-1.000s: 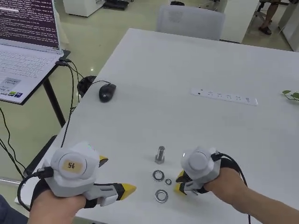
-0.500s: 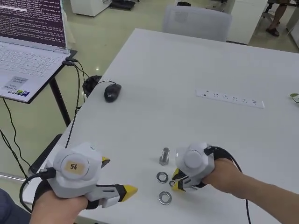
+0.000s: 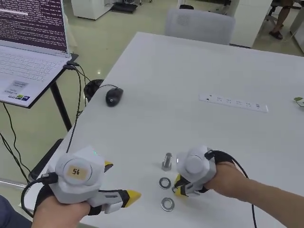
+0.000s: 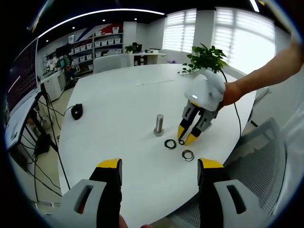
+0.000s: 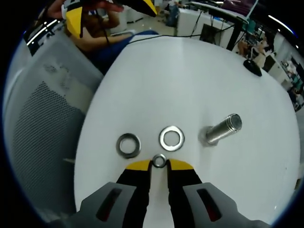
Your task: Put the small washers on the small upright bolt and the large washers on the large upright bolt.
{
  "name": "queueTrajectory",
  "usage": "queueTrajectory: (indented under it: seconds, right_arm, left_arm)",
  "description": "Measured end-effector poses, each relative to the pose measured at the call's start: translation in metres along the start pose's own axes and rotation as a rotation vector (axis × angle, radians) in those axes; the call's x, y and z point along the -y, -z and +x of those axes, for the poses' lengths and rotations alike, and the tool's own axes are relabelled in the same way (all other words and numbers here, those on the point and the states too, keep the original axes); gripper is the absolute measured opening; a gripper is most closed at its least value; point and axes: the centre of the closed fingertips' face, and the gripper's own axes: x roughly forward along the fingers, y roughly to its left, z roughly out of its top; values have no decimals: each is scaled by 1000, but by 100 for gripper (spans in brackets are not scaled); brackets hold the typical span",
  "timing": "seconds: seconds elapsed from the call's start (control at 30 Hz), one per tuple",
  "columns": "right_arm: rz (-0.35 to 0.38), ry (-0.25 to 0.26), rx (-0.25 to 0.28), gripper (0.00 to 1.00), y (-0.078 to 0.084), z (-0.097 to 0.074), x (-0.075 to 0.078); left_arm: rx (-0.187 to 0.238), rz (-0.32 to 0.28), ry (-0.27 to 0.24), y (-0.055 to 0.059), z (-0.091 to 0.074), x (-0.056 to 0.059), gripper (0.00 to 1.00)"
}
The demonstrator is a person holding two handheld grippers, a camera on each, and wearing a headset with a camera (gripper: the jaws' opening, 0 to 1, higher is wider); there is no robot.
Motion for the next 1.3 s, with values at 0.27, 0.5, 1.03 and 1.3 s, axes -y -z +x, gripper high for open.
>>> queueTrajectory:
  seconds: [0.27,0.5,1.03,1.3]
  right_arm:
    - [-122,-47,-1,19,1,0,-6]
    - [-256,-101,-41,19,2,-1,-6]
    - [-255,-83,-34,14,1,-1,-7]
    - [-110,-47,0,13,6,-6,-13]
  left_arm:
    - [-6,2,-1,3,-1,-1,64]
    - [-5,1,-2,3,-2,0,64]
    - [-2,-2,-4,0,0,0,64]
    - [-3,-5,-6,2,-1,-2,64]
